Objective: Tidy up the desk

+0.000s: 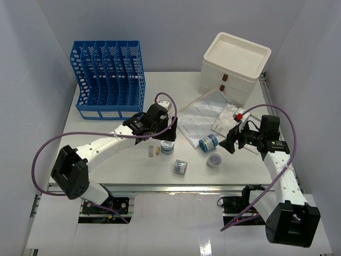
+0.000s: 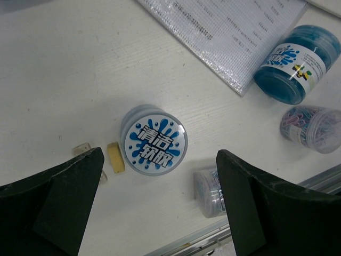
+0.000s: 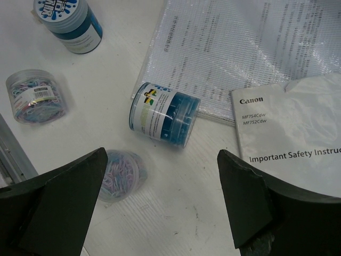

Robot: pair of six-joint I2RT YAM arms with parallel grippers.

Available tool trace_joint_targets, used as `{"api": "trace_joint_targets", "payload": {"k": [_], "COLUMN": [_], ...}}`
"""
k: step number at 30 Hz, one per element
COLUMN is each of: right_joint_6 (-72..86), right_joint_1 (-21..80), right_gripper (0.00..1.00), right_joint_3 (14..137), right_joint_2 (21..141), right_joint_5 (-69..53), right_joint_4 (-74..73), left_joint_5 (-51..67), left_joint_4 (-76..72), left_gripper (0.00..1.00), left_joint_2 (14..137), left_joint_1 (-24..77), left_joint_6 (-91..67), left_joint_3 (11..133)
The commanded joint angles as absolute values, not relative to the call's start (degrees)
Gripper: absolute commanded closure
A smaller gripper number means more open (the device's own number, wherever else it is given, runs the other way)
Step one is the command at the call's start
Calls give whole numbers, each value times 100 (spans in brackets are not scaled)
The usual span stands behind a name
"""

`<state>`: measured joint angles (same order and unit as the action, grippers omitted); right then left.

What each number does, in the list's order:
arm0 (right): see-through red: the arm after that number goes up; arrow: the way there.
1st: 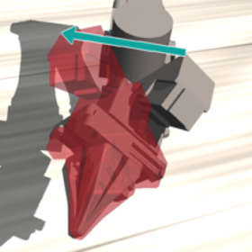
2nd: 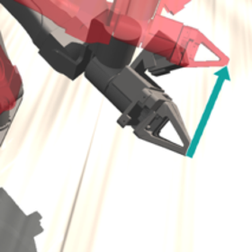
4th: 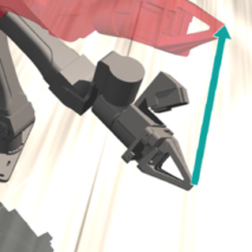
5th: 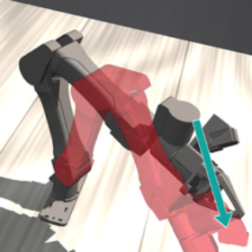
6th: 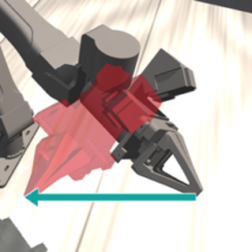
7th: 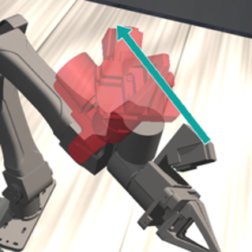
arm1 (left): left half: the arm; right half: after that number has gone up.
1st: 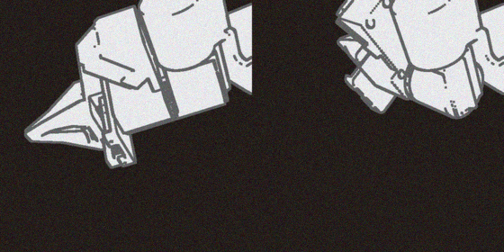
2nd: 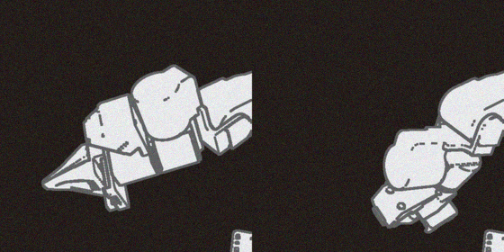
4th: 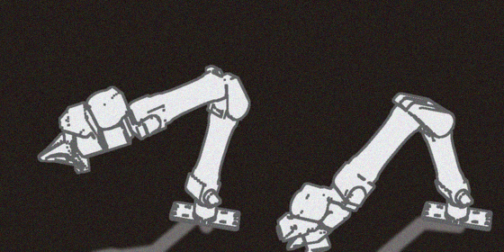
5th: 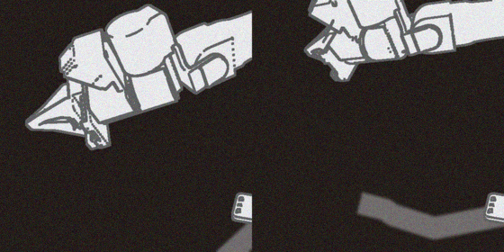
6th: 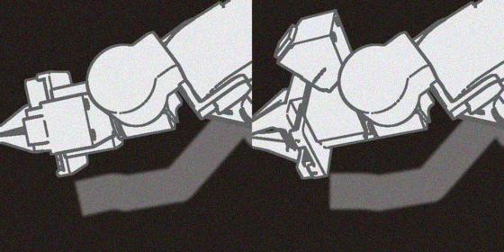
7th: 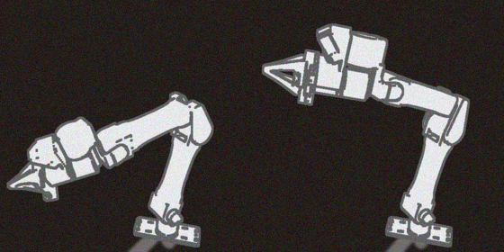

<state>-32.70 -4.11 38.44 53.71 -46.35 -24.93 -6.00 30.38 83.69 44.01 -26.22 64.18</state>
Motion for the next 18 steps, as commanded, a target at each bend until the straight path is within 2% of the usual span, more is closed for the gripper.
{"api": "trace_joint_targets", "payload": {"k": [1, 8, 12, 15, 18], "right_joint_6": [-2768, -1782, -1201, -1208, -1284], "right_joint_1": [-422, -422, -422, -619, -978], "right_gripper": [10, 7, 8, 10, 8], "right_joint_3": [3813, 5492, 5262, 4618, 4360], "right_joint_2": [5476, 6658, 6543, 6328, 6329], "right_joint_5": [-4536, -4051, -3719, -4387, -5012], "right_joint_4": [-1645, -1724, -1062, -509, -413], "left_joint_5": [-711, -297, 795, 2207, 2627], "left_joint_4": [3035, 2791, 1810, 728, 99], "left_gripper": [2, 2, 2, 2, 3], "left_joint_2": [8491, 8597, 8574, 8966, 9734], "left_joint_1": [4416, 4265, 3997, 3758, 3733], "left_joint_6": [-2157, -1520, -1703, -1992, -2030], "left_joint_3": [6891, 7163, 7233, 7611, 8407]}}
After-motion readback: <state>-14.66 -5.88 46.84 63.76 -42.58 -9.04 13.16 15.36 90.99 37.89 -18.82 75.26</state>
